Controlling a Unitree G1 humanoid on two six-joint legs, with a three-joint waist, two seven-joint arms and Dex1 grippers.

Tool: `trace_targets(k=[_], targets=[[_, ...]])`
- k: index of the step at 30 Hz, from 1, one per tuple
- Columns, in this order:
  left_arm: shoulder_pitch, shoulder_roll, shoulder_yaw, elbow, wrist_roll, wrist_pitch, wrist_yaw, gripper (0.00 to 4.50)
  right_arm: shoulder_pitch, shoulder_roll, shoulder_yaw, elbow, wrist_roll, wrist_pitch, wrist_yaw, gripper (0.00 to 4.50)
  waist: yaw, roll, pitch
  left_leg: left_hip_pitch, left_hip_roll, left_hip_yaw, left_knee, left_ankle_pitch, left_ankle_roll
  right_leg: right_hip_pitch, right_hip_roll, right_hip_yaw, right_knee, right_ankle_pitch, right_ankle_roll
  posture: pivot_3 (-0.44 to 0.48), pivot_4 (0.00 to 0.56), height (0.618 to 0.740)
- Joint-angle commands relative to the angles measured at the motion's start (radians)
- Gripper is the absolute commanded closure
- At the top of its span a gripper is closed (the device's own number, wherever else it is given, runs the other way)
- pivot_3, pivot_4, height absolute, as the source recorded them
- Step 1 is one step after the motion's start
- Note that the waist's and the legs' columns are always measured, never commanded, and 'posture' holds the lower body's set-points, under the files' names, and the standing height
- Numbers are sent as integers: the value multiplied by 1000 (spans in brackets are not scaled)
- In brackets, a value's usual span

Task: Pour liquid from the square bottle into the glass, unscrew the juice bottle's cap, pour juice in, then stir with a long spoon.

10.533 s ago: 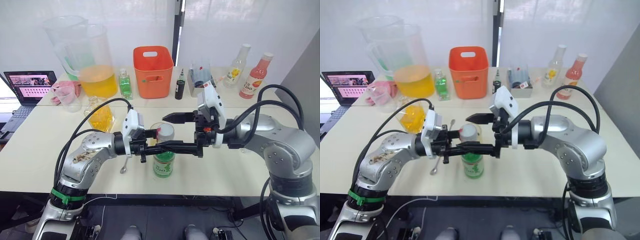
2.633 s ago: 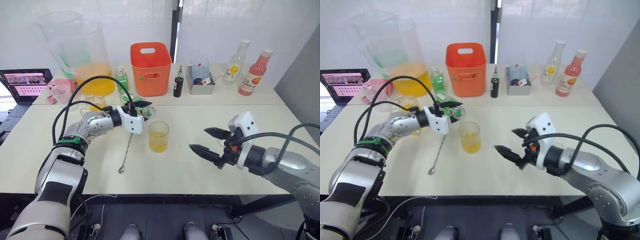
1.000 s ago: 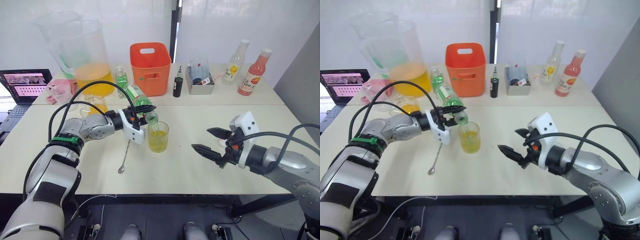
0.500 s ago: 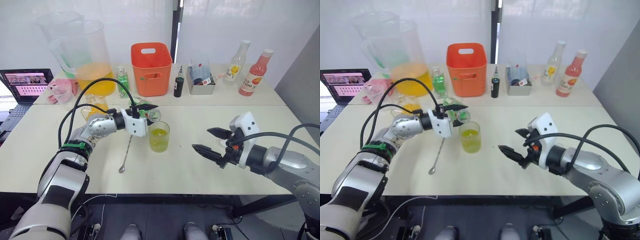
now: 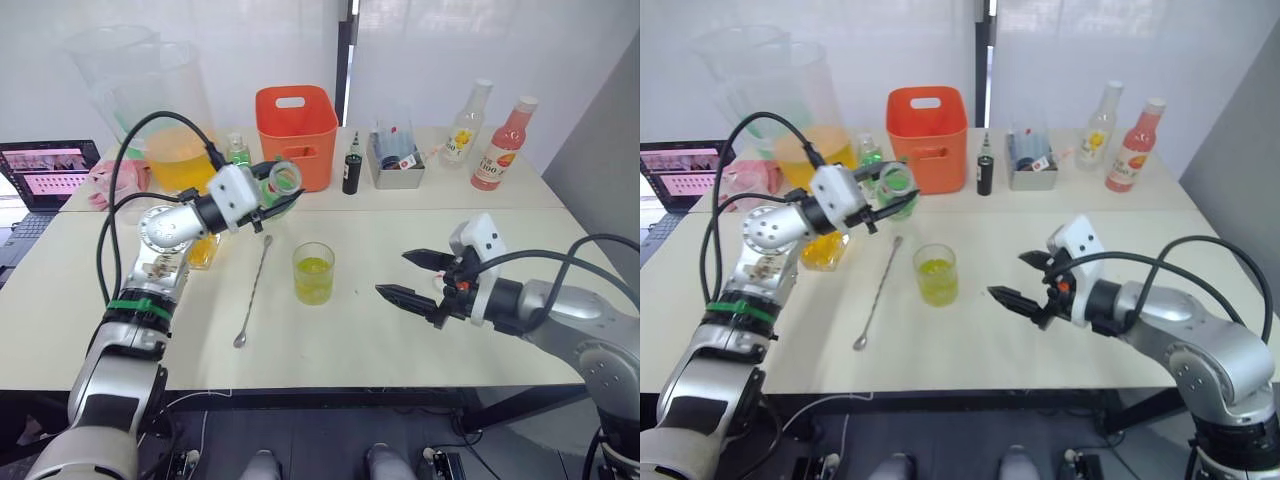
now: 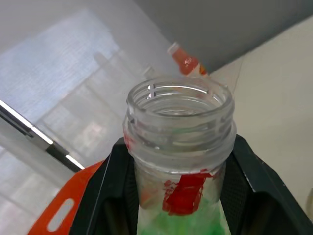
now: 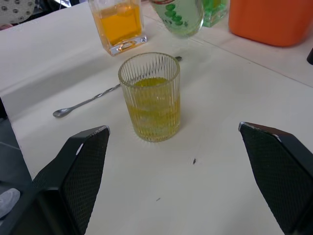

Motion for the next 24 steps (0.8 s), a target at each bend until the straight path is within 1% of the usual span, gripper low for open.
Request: trace_targets(k=[1, 4, 7, 9, 10, 13, 16, 17, 20, 22, 24], targets=[[31, 54, 129, -192, -96, 169, 51, 2883, -43, -5, 19, 29, -17, -46, 67, 19, -3, 0, 0, 0, 0, 0, 0, 0, 0, 0, 0, 0, 0, 0, 0, 0, 150, 740], [120, 101, 212, -322, -147, 307, 85, 2883, -87, -3, 54, 92, -39, -61, 126, 19, -11, 0, 0, 2, 0, 1, 0, 0, 0, 0, 0, 1, 1, 0, 0, 0, 150, 740], [272, 165, 299, -483, -256, 454, 57, 2883, -129, -7, 92, 164, -84, -103, 200, 19, -11, 0, 0, 3, 0, 0, -1, 0, 0, 1, 0, 1, 1, 0, -1, 0, 150, 740], [364, 192, 368, -564, -306, 525, 71, 2883, -152, -2, 107, 204, -101, -135, 251, 19, -12, 0, 0, 3, 0, 1, -1, 0, 0, 1, 0, 1, 1, 0, -1, 0, 150, 740], [390, 198, 391, -590, -322, 550, 82, 2883, -158, -1, 110, 217, -108, -146, 270, 19, -7, 0, 0, 3, 0, 1, -1, 0, 0, 1, 0, 1, 1, 0, -1, 0, 150, 740], [527, 224, 491, -688, -359, 620, 94, 2883, -189, 8, 127, 272, -122, -184, 348, 19, 1, 0, 0, 2, 0, 1, 0, 0, 0, 0, 0, 1, 1, 0, -1, 0, 150, 740], [675, 219, 609, -778, -409, 684, 117, 2883, -214, 21, 139, 313, -135, -222, 416, 19, 0, -1, 0, 3, 1, 1, -1, 0, 0, 1, 0, 1, 1, 0, -1, 0, 150, 740], [710, 215, 638, -797, -421, 699, 124, 2883, -218, 25, 139, 320, -137, -229, 430, 19, 1, -1, 0, 3, 1, 1, -1, 0, 0, 1, 0, 1, 1, 0, -1, 0, 150, 740], [857, 182, 776, -816, -396, 698, 149, 2883, -249, 45, 143, 352, -135, -244, 475, 19, 1, 0, 0, 3, 1, 1, -1, 0, 0, 1, 0, 1, 0, 0, -2, 0, 150, 740], [900, 166, 857, -790, -376, 690, 188, 2883, -265, 56, 146, 363, -139, -245, 495, 19, 1, -1, 0, 4, 1, 1, -2, 0, 0, 1, 0, 1, 1, -1, -2, 0, 150, 740], [922, 163, 915, -749, -352, 679, 217, 2883, -272, 63, 145, 365, -140, -239, 508, 19, 2, -1, 0, 4, 2, 1, -2, 0, 0, 0, 1, 1, 1, -1, -3, 0, 150, 740]])
